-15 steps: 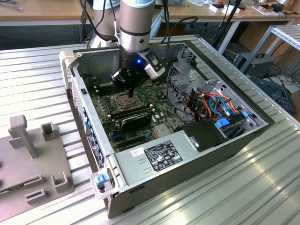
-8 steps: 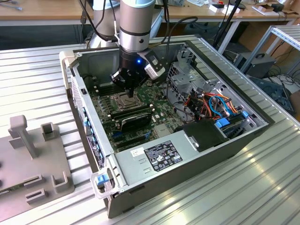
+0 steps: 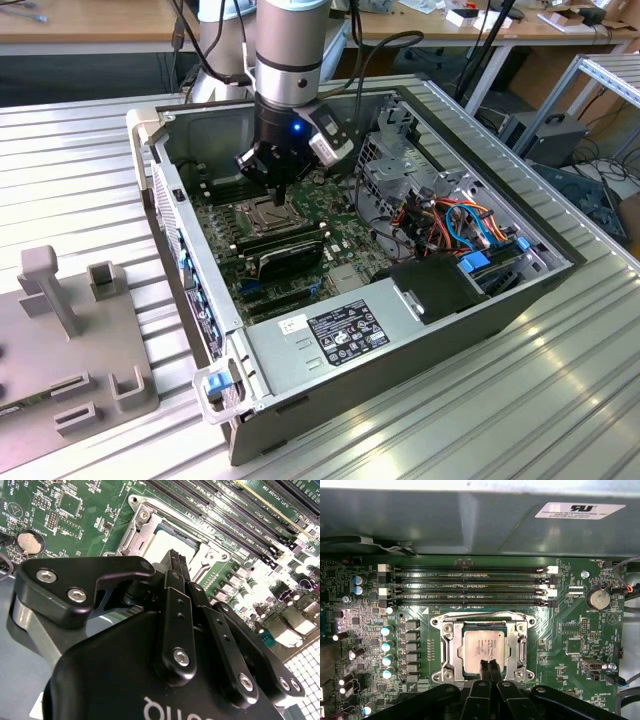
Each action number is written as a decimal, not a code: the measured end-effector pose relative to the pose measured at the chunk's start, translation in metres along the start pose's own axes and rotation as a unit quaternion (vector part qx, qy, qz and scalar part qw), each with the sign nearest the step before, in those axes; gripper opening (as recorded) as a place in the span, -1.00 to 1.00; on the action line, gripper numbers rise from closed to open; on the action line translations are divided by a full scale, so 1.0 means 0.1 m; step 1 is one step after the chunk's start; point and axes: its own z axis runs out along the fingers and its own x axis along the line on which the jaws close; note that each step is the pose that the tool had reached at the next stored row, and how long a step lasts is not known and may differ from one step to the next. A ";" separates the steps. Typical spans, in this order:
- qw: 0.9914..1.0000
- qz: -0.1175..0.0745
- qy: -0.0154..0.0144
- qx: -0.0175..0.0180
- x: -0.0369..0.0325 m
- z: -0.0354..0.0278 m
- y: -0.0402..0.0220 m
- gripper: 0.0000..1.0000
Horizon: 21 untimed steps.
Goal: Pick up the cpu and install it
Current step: 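Install the second cpu locking lever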
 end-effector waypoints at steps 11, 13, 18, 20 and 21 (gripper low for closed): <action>1.000 0.000 0.000 0.000 -0.002 -0.049 -0.003 -0.79; 1.000 0.000 0.000 0.000 -0.004 -0.079 -0.005 -0.79; 1.000 0.000 0.000 0.000 -0.004 -0.082 -0.010 -0.79; 1.000 0.000 0.000 0.000 -0.004 -0.079 -0.028 -0.79; 1.000 0.000 0.000 0.000 -0.004 -0.079 -0.038 -0.79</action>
